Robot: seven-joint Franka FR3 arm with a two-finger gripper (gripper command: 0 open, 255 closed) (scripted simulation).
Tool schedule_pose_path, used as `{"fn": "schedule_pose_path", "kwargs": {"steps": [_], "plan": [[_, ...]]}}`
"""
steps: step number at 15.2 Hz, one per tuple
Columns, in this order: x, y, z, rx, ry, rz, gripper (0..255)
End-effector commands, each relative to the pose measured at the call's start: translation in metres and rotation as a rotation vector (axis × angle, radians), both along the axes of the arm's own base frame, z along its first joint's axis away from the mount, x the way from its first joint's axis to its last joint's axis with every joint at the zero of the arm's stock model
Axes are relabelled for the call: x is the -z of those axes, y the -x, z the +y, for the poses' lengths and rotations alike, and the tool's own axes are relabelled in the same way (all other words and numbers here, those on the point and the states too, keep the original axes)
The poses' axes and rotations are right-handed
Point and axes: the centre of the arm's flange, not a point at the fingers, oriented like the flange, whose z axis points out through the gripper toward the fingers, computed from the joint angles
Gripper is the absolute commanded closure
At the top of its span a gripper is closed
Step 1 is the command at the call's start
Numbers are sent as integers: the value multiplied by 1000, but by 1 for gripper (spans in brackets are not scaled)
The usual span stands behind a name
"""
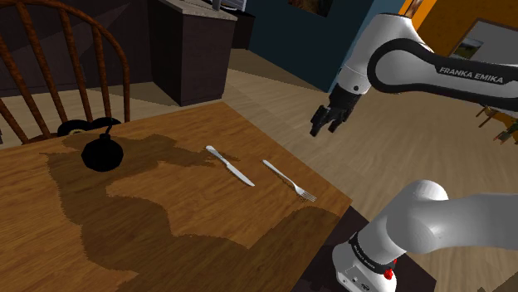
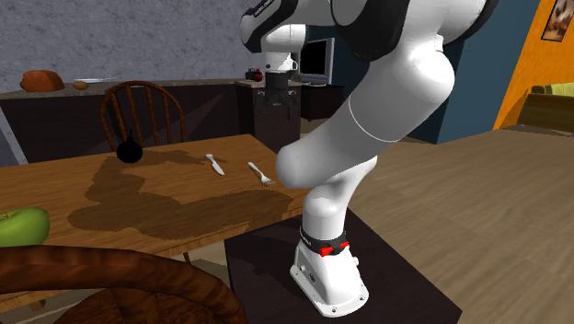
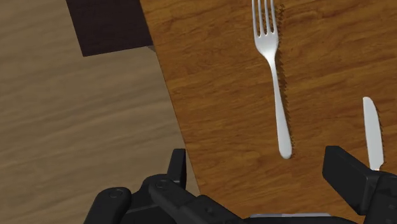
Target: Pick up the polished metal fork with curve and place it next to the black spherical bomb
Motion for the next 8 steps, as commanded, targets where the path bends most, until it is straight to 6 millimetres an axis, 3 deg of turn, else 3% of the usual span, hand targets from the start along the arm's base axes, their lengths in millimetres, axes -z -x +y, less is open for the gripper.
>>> {"fn": "schedule_pose_path", "kwargs": {"steps": [1,8], "plan": [[22,7,11,1,3,12,0],[104,22,49,0,13,59,0]]}}
